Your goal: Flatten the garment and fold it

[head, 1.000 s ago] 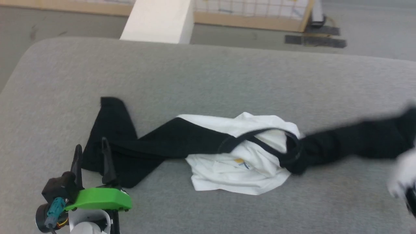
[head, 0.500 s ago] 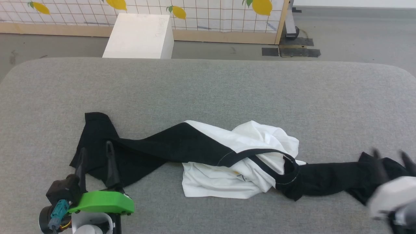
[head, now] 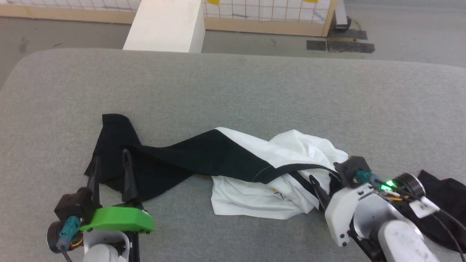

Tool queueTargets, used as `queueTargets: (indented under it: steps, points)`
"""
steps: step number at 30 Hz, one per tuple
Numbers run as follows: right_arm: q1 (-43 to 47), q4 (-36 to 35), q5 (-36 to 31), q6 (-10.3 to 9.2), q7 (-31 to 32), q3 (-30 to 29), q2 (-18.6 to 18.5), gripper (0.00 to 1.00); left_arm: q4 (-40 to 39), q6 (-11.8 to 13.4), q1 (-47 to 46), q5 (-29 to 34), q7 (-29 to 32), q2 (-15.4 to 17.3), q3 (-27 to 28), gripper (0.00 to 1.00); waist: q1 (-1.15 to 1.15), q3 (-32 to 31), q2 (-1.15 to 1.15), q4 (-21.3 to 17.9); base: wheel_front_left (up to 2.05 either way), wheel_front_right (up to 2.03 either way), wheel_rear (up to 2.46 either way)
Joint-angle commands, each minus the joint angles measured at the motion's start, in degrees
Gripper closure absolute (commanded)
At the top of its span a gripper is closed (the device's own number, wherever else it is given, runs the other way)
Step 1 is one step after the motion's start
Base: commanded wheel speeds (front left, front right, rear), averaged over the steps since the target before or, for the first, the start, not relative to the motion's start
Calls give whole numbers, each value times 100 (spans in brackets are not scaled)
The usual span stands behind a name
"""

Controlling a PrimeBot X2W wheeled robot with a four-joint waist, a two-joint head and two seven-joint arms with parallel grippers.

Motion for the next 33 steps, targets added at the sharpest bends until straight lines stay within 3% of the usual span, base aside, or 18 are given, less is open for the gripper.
queueTargets:
  steps: [1, 2, 3, 4, 5, 8, 12, 17, 20, 22, 26, 33]
  points:
    - [-169, 98, 52, -8, 80, 89, -53, 0, -3, -12, -78, 5, -20, -12, -11, 0, 0, 101, 65, 95, 0, 0, 0]
    - [-246, 173, 81, -8, 131, 132, -78, 43, -9, -4, -84, -4, -20, -13, -19, 0, 0, 117, 65, 111, 0, 0, 0]
    - [-328, 256, 138, -8, 179, 173, -91, 67, -12, 3, -86, -9, -20, -13, -30, 0, 0, 132, 65, 128, 0, 0, 0]
    - [-388, 304, 171, -8, 194, 211, -107, 75, -12, 10, -88, -11, -20, -13, -39, 0, 0, 142, 65, 141, 0, 0, 0]
    - [-446, 348, 208, -8, 217, 274, -130, 100, -11, 17, -88, -14, -20, -13, -46, 0, 0, 146, 65, 155, 0, 0, 0]
    - [-473, 240, 351, -8, 273, 404, -129, 100, 10, 29, -84, -11, -20, -13, -58, 0, 0, 118, 65, 192, 0, 0, 0]
    - [-139, -418, 785, -8, 647, 687, -130, 100, 39, 43, -42, -4, -20, -13, -33, 0, 0, -16, 65, 202, 0, 0, 0]
    - [590, -1570, 1630, -8, 1575, 1480, -549, 100, 58, 59, 29, 6, -20, -13, 12, 0, 0, -136, 65, 126, 0, 0, 0]
    - [968, -1848, 1941, -8, 2034, 1690, -732, 100, 60, 55, 20, 15, -20, -13, 26, 0, 0, -169, 65, 66, 0, 0, 0]
    - [1150, -1902, 2044, -8, 2244, 1804, -830, 4, 63, 42, 18, 28, -20, -13, 42, 0, 0, -183, 65, 34, 0, 0, 0]
    - [1386, -2025, 2210, -8, 2114, 1562, -701, 0, 85, 17, 34, 52, -20, -13, 41, 0, 0, -210, 65, -33, 0, 0, 0]
    - [1881, -2481, 2025, -8, 1340, 321, -246, 0, 309, -11, 95, 40, -20, -13, -93, 0, 0, -292, 65, -105, 0, 0, 0]
